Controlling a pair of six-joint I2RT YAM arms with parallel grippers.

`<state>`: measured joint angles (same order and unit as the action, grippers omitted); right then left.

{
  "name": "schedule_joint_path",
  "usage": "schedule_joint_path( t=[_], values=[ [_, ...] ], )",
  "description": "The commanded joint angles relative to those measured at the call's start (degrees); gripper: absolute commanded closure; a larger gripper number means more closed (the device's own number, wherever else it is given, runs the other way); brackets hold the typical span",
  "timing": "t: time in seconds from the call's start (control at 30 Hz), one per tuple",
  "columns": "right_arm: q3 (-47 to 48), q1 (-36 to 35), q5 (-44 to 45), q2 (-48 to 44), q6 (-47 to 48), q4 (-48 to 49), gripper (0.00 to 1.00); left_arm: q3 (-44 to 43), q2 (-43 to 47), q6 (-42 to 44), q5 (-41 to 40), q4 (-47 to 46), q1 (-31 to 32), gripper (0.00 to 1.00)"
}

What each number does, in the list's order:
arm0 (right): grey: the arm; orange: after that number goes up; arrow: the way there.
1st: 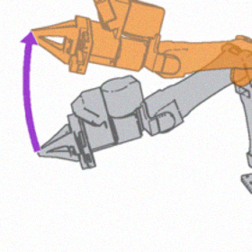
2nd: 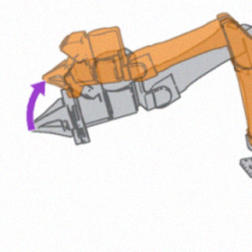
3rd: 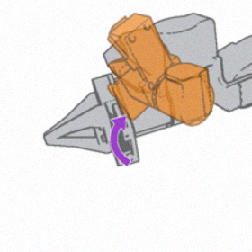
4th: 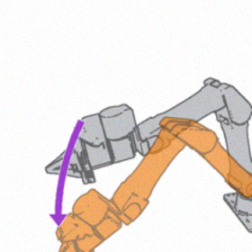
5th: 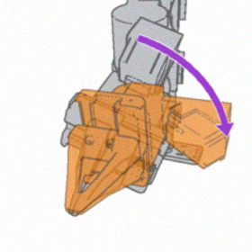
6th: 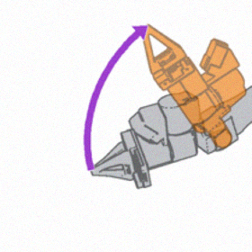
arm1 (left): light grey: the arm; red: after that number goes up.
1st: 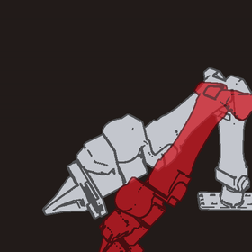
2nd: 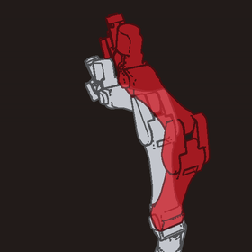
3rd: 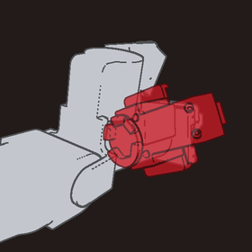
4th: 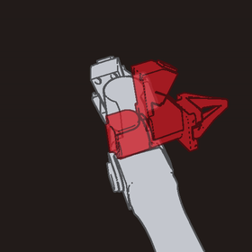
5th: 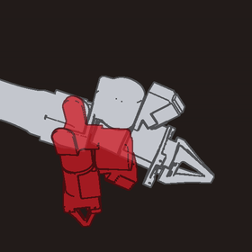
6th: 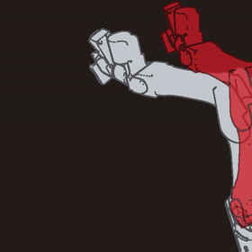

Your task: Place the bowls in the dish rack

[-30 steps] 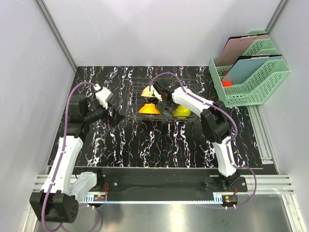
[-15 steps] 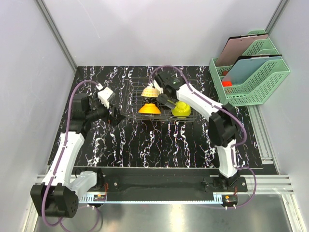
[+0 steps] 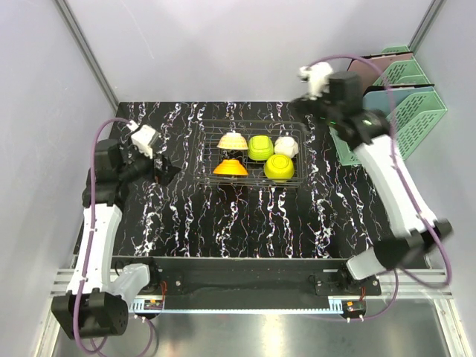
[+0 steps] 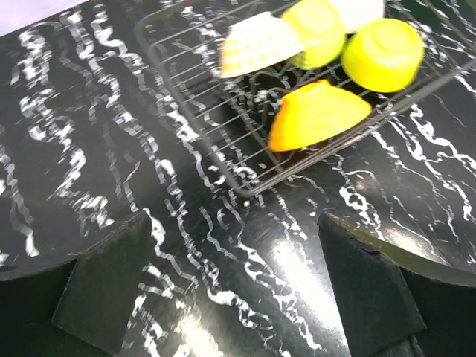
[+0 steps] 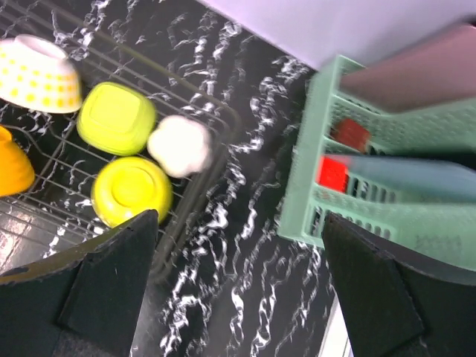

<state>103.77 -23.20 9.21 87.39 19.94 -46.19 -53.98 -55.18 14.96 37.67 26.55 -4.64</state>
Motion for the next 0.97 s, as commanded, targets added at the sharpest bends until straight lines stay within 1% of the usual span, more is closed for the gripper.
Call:
schedule_joint_path(
  t=[0.0, 0.07, 0.13, 0.17, 0.23, 0.37, 0.57, 0.93],
  values=[
    [-9.25, 3.6, -10.78, -14.33, -1.49, -4.34, 0.0, -2.98, 4.02, 0.42, 0.91, 2.19, -4.14, 0.01],
    [-12.52, 5.78, -12.55, -20.65, -0.79, -6.09, 0.0, -3.68, 4.81, 1.82, 1.96, 4.56, -6.15, 0.01],
    [-16.65, 6.67, -14.82, -24.01, -0.26, -8.89, 0.0, -3.68, 5.52, 2.53, 2.75, 6.58, -7.3, 0.01],
    [-18.15, 6.85, -15.19, -27.16, -0.26, -9.52, 0.0, -3.42, 6.22, 3.57, 2.85, 7.29, -8.0, 0.01],
    [-22.1, 6.85, -15.63, -29.81, -0.95, -10.58, 0.0, -2.37, 7.01, 3.93, 2.5, 8.25, -8.54, 0.01],
    [-27.64, 7.9, -15.71, -37.01, -2.63, -9.0, 0.0, 0.53, 9.12, 4.64, 3.46, 9.14, -9.42, 0.01],
    [-28.97, 10.19, -17.65, -40.11, -3.86, -8.82, 0.0, 3.0, 12.11, 4.9, 4.08, 9.23, -9.51, 0.01],
    [-27.39, 11.78, -20.55, -38.27, -4.21, -8.56, 0.0, 3.0, 12.9, 4.99, 4.16, 9.05, -9.51, 0.01]
  ],
)
